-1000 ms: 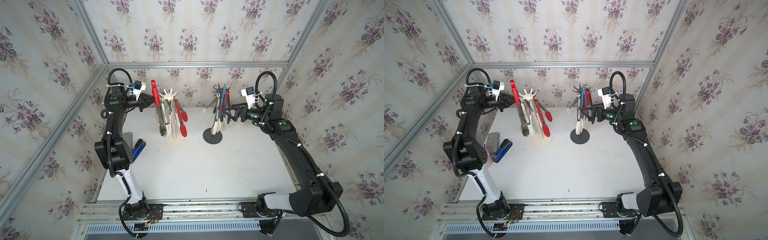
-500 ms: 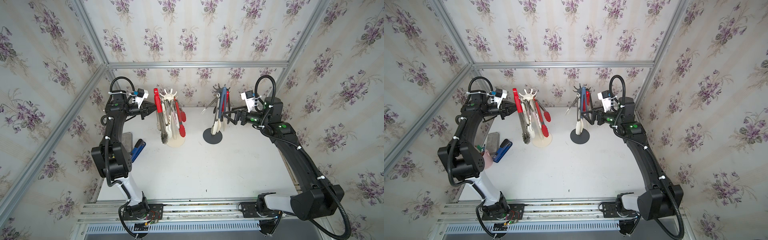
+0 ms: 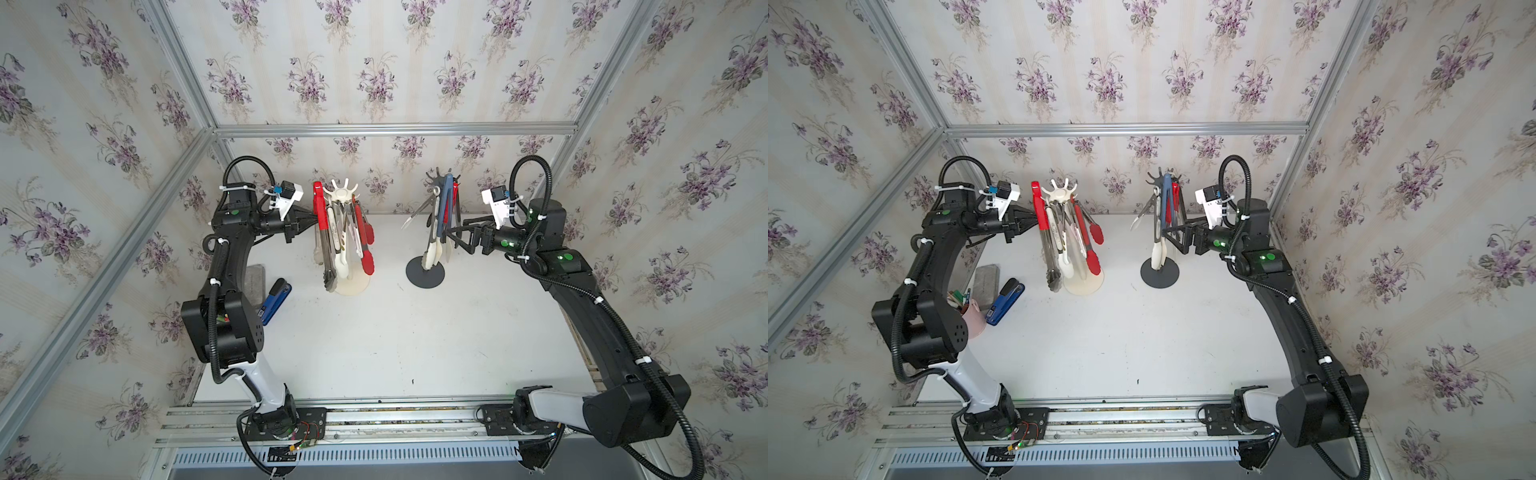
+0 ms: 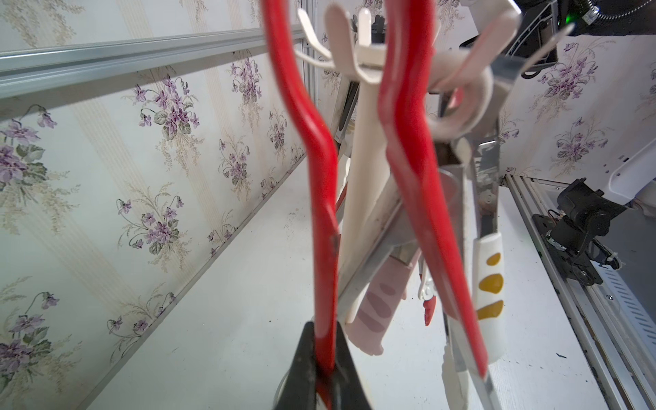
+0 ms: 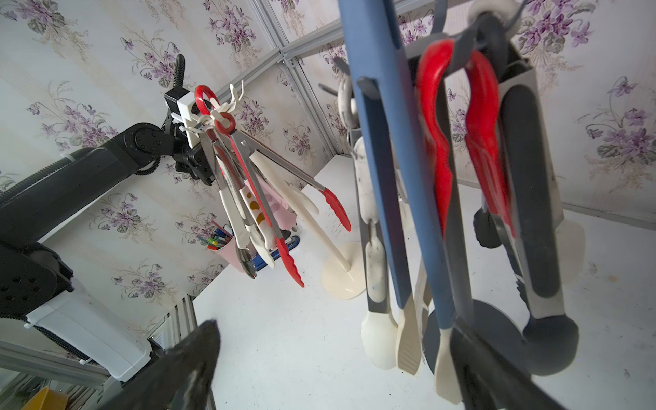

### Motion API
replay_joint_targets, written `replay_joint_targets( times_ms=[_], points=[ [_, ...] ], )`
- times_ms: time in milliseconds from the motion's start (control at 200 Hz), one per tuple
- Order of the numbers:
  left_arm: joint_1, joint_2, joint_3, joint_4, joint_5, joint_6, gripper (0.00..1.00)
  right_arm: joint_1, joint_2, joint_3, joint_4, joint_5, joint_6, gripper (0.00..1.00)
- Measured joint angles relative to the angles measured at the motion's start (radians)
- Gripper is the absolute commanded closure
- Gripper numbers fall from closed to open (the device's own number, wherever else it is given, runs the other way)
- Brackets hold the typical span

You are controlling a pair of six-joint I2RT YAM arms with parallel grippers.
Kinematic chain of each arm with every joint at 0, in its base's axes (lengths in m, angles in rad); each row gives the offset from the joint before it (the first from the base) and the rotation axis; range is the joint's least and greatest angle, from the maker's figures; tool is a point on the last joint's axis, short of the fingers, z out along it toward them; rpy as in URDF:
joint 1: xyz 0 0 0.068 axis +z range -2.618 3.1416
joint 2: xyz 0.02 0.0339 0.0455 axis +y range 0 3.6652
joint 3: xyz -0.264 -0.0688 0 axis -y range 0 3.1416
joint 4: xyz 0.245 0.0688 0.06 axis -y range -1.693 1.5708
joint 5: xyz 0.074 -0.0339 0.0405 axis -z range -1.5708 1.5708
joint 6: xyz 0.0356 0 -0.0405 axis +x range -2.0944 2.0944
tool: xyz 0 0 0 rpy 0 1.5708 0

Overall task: Hang food tongs on kitchen utensil racks
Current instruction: Hang the food tongs on the rack.

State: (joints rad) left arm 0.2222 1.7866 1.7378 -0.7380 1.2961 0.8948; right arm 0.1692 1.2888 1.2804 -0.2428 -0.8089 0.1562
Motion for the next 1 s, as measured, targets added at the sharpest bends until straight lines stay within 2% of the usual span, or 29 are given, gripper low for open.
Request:
replay_joint_targets(
  times_ms=[390, 999],
  points=[
    [-0.020, -0.053, -0.057, -0.007, -0.064, -0.032, 1.00, 0.021, 0.041, 0.003, 0.073, -0.044, 0.021, 0.00],
    [-0.027, -0.143, -0.040, -0.205, -0.192, -0.026, 1.00, 0.060, -0.008, -0.111, 0.140, -0.072, 0.024, 0.00]
  ],
)
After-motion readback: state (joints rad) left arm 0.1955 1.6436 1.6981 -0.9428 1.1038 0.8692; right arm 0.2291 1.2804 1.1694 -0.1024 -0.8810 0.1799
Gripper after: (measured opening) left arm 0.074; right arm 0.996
